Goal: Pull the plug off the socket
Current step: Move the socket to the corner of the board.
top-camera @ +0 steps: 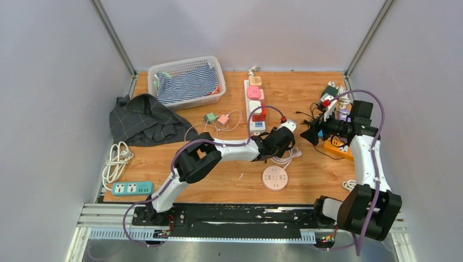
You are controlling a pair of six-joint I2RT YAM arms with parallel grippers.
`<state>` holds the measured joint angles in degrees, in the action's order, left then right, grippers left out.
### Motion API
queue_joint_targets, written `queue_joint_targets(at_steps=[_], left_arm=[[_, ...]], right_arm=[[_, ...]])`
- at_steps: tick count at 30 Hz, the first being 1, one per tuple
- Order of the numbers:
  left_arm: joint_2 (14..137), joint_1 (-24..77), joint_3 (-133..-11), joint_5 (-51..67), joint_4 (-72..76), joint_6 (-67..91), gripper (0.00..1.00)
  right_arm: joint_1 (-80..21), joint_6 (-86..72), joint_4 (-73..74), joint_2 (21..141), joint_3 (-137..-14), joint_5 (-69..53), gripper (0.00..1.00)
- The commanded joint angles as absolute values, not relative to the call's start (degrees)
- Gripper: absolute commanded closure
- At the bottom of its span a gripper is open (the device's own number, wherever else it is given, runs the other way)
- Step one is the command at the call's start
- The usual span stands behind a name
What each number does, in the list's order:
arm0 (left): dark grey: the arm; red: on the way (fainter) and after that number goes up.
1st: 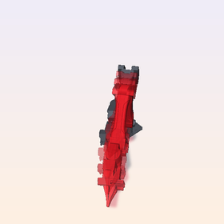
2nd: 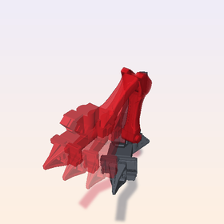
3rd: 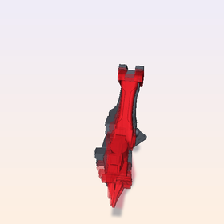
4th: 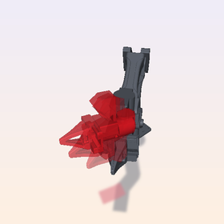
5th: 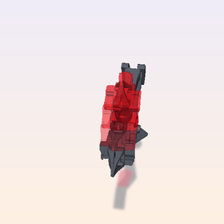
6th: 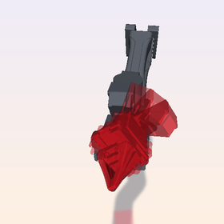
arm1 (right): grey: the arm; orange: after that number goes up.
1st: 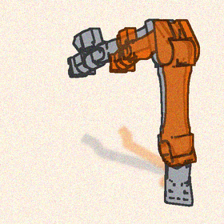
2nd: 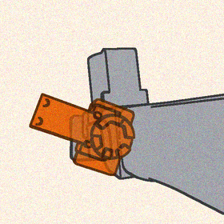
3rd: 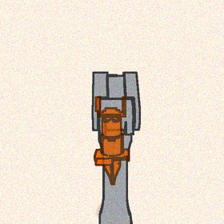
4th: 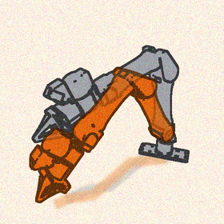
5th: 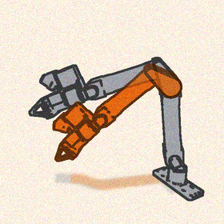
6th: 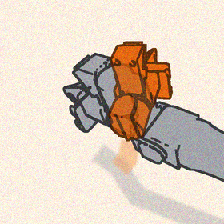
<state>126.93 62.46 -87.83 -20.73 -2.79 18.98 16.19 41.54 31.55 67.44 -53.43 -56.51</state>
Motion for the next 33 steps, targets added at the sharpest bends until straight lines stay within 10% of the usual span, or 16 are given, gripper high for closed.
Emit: queue_joint_targets(at_steps=[1,9,33], left_arm=[[131.7,62.9,-92.1,-21.7,-15.4,16.6,0.52],[123.5,62.9,-81.5,-25.9,-12.0,12.8,1.00],[57.7,39.7,-35.8,-37.9,-0.3,23.6,1.00]], right_arm=[[17.3,41.2,31.7,67.1,-54.3,-57.4,0.18],[17.6,41.1,31.7,67.0,-54.3,-57.8,0.18],[18.7,41.0,31.5,66.4,-53.9,-59.3,0.18]])
